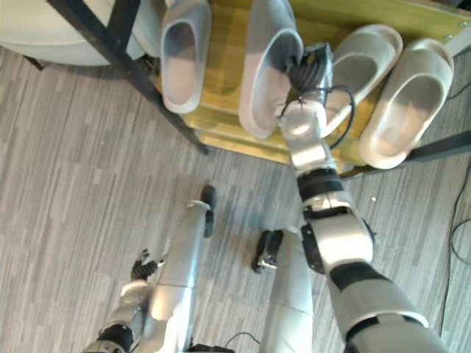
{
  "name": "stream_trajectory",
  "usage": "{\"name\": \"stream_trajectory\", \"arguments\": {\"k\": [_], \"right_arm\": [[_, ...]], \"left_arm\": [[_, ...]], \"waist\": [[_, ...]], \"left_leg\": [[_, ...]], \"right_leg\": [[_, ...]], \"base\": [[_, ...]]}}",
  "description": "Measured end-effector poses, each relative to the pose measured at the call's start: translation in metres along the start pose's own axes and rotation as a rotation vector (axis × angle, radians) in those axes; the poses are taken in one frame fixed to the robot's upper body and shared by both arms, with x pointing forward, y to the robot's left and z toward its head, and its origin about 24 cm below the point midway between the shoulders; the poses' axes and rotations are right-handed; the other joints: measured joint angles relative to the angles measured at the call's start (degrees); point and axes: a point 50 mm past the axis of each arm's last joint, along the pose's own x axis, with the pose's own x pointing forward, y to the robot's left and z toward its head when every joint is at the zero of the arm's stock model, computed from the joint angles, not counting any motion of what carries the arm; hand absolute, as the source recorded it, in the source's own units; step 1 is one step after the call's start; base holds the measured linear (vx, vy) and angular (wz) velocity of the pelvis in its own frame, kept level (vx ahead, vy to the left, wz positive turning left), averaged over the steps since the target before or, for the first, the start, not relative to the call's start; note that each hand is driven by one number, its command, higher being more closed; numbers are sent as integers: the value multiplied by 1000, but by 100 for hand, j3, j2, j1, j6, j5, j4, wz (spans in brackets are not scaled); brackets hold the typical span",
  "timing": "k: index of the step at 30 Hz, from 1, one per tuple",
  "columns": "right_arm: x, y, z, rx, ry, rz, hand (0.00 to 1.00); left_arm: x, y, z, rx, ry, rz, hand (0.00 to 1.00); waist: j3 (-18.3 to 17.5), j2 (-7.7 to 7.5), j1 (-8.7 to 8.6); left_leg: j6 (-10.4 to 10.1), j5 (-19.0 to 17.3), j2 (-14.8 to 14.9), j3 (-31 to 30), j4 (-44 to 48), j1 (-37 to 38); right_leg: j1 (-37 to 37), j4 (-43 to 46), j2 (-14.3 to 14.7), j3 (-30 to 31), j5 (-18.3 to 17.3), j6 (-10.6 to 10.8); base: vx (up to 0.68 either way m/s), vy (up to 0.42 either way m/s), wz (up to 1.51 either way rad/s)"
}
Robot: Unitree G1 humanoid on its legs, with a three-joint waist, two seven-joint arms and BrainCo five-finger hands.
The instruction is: Organize the slippers on the shoe rack
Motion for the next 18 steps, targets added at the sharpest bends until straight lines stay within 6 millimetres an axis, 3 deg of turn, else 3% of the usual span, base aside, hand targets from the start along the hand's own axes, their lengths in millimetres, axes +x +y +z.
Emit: {"name": "stream_trajectory", "arguments": {"k": [11,14,18], "right_arm": [[-11,21,10,59,-8,39,0],[-13,20,20,89,-51,33,0],[-17,22,18,99,-47,39,0]], "left_arm": [[0,2,-1,-29,9,7,0],[0,2,0,-33,5,7,0],[1,4,1,-37,4,13,0]], "waist": [[15,-26,-32],[37,-64,-36],[69,-120,-41]], "left_leg": [[26,18,-13,-47,-43,27],[21,16,-13,-48,-46,42],[-9,-2,-48,-22,-105,135]], "right_leg": [[80,-85,2,-58,-18,39],[92,-84,2,-58,-19,39],[167,-102,-12,-40,-20,38]], "base": [[-10,34,2],[-33,63,0],[-38,49,1]]}}
